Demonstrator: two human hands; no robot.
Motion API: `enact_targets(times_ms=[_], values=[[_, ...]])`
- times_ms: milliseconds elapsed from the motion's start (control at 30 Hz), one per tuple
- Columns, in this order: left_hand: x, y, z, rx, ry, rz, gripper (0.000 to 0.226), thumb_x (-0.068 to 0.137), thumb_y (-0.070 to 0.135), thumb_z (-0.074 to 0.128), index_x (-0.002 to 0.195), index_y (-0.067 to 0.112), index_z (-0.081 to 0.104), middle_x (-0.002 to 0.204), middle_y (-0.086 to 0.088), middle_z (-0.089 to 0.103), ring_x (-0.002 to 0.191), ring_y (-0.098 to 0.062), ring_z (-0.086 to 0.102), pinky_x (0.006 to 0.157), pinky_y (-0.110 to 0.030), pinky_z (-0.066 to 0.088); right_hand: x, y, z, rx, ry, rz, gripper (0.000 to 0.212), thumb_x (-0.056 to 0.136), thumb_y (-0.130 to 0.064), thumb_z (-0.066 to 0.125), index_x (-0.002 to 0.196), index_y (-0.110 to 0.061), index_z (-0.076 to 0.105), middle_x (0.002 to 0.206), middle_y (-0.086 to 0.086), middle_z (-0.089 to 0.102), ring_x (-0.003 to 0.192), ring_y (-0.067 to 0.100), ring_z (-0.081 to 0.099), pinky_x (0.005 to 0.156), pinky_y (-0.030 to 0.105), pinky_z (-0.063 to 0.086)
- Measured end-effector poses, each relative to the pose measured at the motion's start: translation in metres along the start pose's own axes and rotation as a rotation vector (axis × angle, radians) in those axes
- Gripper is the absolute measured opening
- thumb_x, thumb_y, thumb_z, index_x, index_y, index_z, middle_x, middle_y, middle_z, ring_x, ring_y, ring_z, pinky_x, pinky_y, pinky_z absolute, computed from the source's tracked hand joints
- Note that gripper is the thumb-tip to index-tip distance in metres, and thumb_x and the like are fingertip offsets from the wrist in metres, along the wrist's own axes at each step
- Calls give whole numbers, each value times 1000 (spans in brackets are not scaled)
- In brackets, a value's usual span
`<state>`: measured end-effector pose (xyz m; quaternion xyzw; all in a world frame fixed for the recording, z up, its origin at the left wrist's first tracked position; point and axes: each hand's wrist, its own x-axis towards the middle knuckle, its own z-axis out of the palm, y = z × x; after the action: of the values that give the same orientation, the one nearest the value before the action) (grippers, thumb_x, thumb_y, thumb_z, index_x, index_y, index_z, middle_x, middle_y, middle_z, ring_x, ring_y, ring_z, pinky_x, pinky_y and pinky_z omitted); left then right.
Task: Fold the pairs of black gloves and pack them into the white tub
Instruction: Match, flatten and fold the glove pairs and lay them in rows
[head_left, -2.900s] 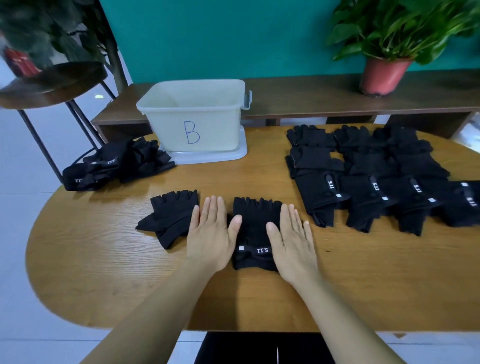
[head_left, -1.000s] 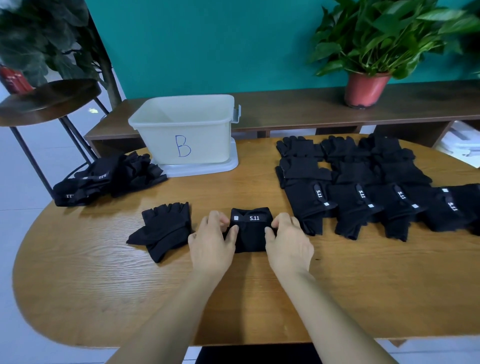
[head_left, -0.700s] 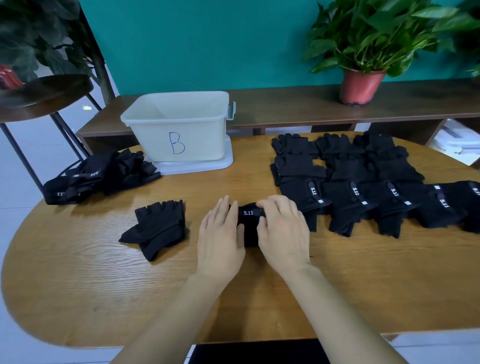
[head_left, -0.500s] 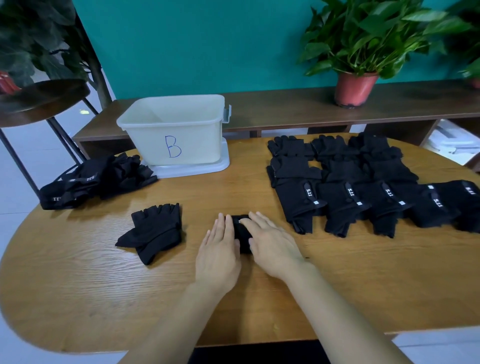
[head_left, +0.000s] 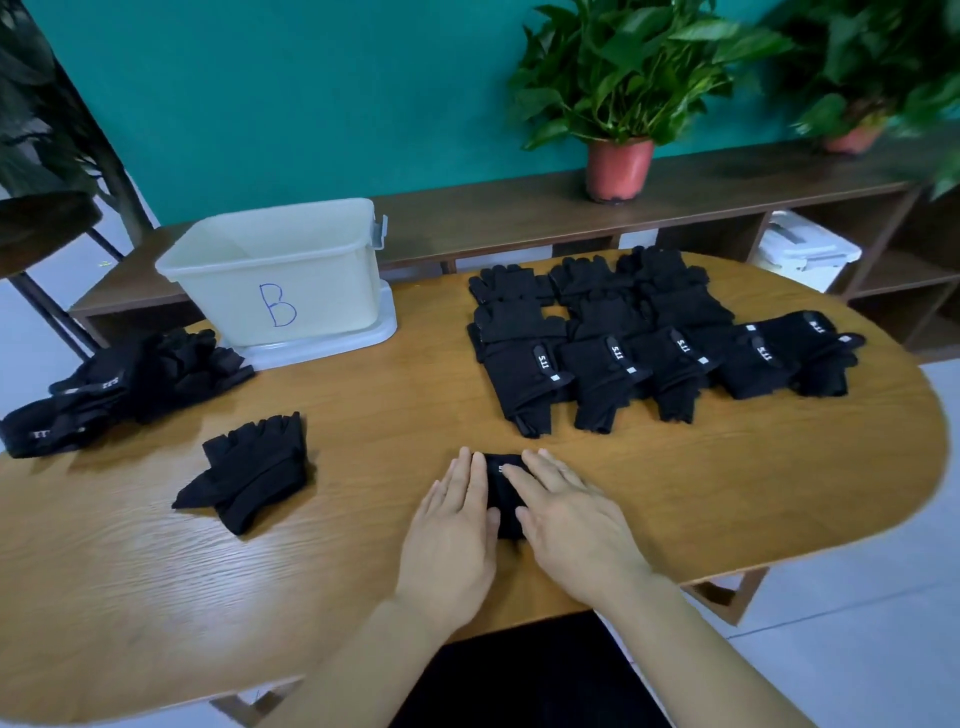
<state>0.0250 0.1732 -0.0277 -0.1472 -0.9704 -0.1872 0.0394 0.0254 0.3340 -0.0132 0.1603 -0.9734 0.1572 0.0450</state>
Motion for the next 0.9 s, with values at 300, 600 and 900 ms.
enact_targets(times_ms=[300,600,900], values=[[24,76,31,71,-140,207,87,80,54,-17,156,14,-11,164,-3,-17,152,-11,-11,111,-17,-17,-45,73,-11,-150,179,213,50,65,-24,90,112,-21,73,116,3,72,110,18,67,75,34,59],[56,153,60,89,-241,407,85,86,60,-7,158,14,-8,165,-6,-14,153,-19,-6,112,-19,-12,-86,144,-36,-75,305,402,40,89,-15,67,129,-21,64,138,4,59,133,22,51,96,42,49],[124,221,79,128,-364,614,66,108,41,25,158,18,-10,165,-1,-18,152,-17,-10,114,-22,-12,-92,203,-47,-91,445,679,35,78,-8,74,113,-13,72,119,10,69,121,34,60,90,47,52]])
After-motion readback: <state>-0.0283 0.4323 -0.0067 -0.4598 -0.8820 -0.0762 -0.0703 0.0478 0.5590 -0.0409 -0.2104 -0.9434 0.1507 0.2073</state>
